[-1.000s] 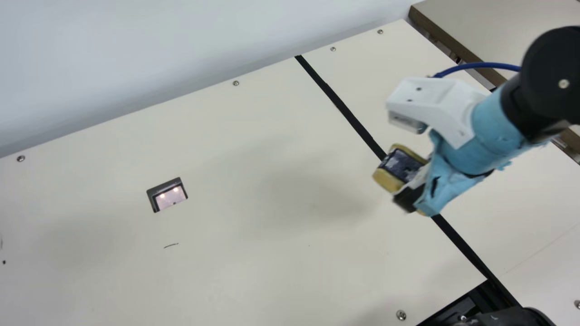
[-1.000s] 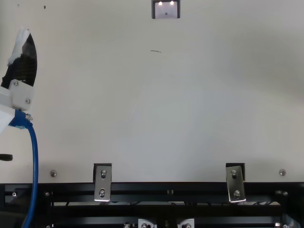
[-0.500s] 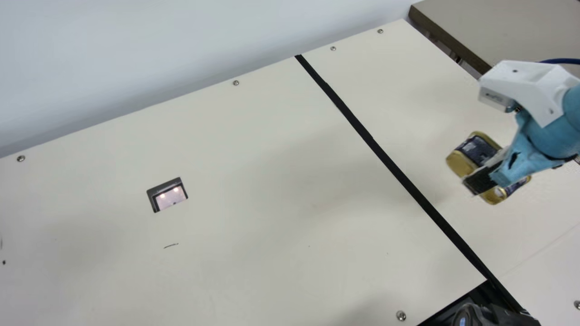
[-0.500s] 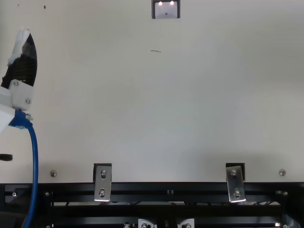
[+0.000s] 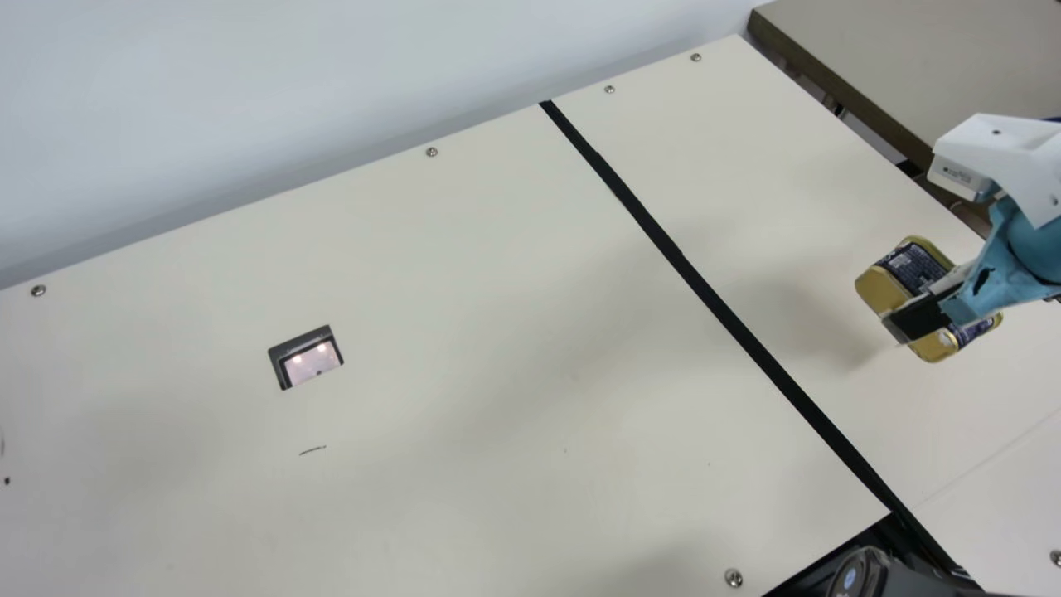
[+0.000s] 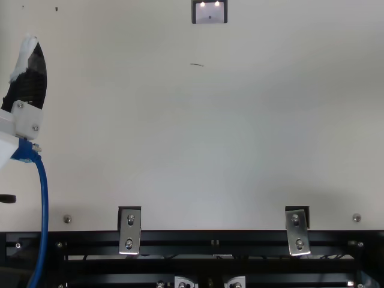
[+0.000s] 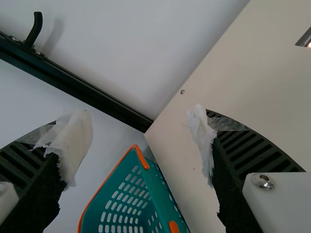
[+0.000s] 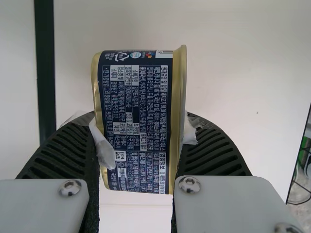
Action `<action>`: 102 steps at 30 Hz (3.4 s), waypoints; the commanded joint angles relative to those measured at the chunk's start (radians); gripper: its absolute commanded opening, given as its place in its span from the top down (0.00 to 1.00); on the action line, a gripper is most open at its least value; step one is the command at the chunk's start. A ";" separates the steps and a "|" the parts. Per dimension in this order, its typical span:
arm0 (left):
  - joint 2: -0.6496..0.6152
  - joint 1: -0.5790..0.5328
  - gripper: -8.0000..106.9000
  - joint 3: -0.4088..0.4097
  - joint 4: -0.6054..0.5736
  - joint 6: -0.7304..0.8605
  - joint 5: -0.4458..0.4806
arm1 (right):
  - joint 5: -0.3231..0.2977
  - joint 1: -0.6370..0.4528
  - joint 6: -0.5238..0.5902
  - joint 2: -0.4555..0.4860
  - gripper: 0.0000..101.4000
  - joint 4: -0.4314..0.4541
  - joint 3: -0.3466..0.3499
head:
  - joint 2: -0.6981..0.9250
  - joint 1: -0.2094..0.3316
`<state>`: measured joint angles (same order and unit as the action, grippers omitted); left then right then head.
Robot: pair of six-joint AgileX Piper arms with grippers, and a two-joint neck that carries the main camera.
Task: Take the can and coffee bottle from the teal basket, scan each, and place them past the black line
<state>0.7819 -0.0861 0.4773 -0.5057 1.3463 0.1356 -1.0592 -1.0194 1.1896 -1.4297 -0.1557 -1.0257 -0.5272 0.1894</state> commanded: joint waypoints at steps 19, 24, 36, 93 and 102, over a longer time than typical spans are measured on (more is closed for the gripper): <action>0.000 0.000 0.15 0.000 0.000 0.000 0.000 | 0.167 0.123 -0.133 -0.133 0.00 0.078 0.068 | -0.009 0.027; 0.000 0.000 0.15 0.000 0.000 0.000 0.000 | 0.180 0.142 -0.151 -0.109 0.00 0.084 0.067 | -0.009 0.027; 0.000 0.000 0.15 0.000 0.000 0.000 0.000 | 0.089 0.244 -0.129 0.045 0.00 0.022 -0.010 | -0.009 0.027; 0.000 0.000 0.15 0.000 0.000 0.000 0.000 | -0.163 0.782 -0.826 0.618 0.00 -0.566 -0.116 | 0.026 0.024; 0.000 0.000 0.15 0.000 0.000 0.000 0.000 | -0.163 0.782 -0.826 0.618 0.00 -0.566 -0.116 | 0.363 0.072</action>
<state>0.7819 -0.0861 0.4773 -0.5057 1.3463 0.1356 -1.2223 -0.2377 0.3634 -0.8119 -0.7215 -1.1420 -0.1996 0.2303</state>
